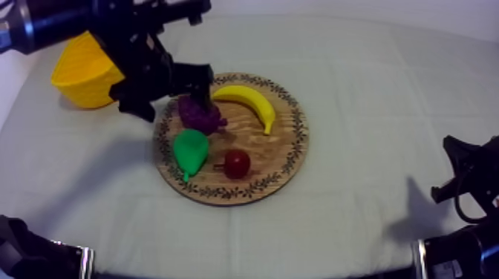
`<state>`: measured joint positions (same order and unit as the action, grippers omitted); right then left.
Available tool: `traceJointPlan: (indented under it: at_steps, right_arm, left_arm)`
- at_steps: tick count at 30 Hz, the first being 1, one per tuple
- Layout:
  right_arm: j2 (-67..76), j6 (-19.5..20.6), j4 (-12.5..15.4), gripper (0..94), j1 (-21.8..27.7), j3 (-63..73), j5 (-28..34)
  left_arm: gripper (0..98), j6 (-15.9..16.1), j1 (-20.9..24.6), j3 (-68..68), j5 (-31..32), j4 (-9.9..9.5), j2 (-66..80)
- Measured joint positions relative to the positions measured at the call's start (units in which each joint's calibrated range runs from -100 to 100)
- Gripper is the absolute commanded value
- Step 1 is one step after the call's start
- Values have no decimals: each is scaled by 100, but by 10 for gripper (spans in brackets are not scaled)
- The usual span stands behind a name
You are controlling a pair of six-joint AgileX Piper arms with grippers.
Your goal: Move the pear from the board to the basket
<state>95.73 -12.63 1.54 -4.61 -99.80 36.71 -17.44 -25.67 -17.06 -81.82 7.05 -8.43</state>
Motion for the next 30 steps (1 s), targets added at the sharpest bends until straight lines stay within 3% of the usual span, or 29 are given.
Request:
traceJointPlan:
  at_steps: [22,25,30]
  right_arm:
    - [0,0,0,2,0,0,0]
    - [0,0,0,2,0,0,0]
    - [0,0,0,2,0,0,0]
  left_arm:
    - [933,304,-12,-363,963,294,-1415]
    - [881,310,-19,-309,986,309,-1604]
    - [712,310,-16,-294,1000,313,-1737]
